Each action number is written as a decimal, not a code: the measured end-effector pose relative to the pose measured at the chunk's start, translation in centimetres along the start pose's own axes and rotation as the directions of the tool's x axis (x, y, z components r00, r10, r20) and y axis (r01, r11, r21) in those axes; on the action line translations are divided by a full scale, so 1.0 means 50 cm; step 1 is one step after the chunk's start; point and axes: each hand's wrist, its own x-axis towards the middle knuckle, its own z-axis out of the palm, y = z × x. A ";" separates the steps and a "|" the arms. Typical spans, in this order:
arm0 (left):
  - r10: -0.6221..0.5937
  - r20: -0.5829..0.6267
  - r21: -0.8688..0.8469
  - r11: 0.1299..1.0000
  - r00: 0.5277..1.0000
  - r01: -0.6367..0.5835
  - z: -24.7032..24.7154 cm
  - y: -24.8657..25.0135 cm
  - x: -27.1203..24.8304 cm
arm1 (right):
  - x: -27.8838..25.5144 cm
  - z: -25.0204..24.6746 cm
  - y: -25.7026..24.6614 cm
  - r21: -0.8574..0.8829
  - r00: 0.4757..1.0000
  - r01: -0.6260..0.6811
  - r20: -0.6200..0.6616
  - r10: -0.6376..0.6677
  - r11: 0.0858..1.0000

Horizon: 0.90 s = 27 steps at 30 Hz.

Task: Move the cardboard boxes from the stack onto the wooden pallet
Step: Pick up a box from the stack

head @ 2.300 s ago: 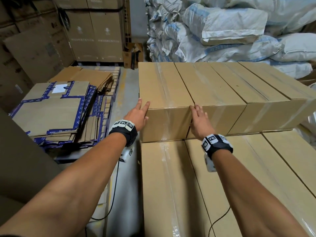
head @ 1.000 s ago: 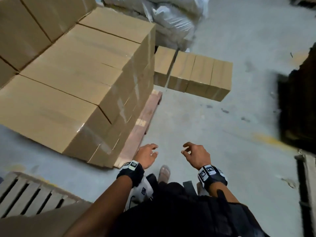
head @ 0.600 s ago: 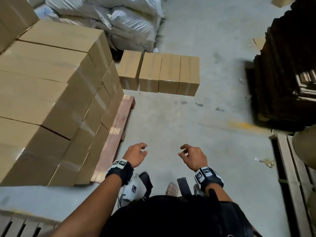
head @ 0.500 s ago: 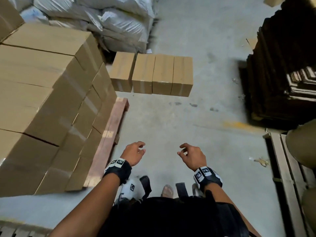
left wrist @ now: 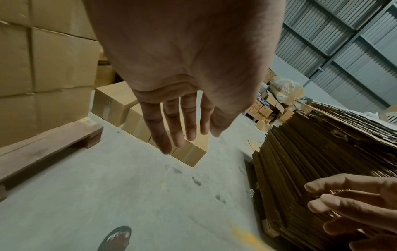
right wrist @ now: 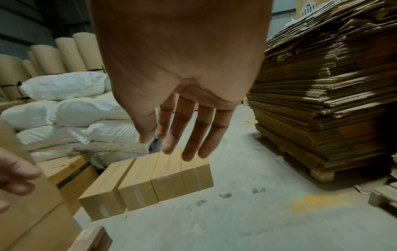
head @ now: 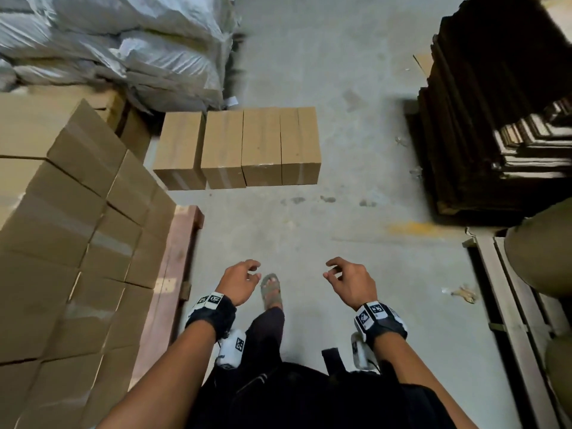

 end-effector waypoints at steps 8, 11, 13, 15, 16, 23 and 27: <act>0.027 0.081 -0.013 1.000 0.996 -0.026 -0.102 0.106 0.348 | 0.313 -0.108 -0.049 -0.031 0.997 -0.071 0.026 0.072 0.997; 0.054 0.120 -0.001 0.999 0.991 -0.054 -0.167 0.160 0.478 | 0.444 -0.170 -0.095 -0.037 0.997 -0.072 0.007 0.073 0.997; 0.063 0.119 0.008 0.998 0.991 -0.064 -0.211 0.191 0.561 | 0.527 -0.209 -0.125 -0.033 0.998 -0.062 -0.006 0.062 0.998; 0.065 0.112 0.017 0.998 0.992 -0.067 -0.249 0.222 0.636 | 0.603 -0.242 -0.147 -0.034 0.999 -0.044 -0.009 0.044 0.998; 0.066 0.102 0.014 0.998 0.993 -0.068 -0.266 0.237 0.672 | 0.642 -0.257 -0.153 -0.033 0.999 -0.039 -0.006 0.039 0.999; 0.039 0.094 0.008 0.999 0.995 -0.040 -0.314 0.319 0.897 | 0.930 -0.328 -0.167 -0.014 0.999 0.020 0.046 -0.019 1.000; 0.016 0.083 0.017 1.000 0.996 -0.017 -0.309 0.357 1.033 | 1.125 -0.341 -0.144 0.010 0.993 0.078 0.082 -0.079 0.997</act>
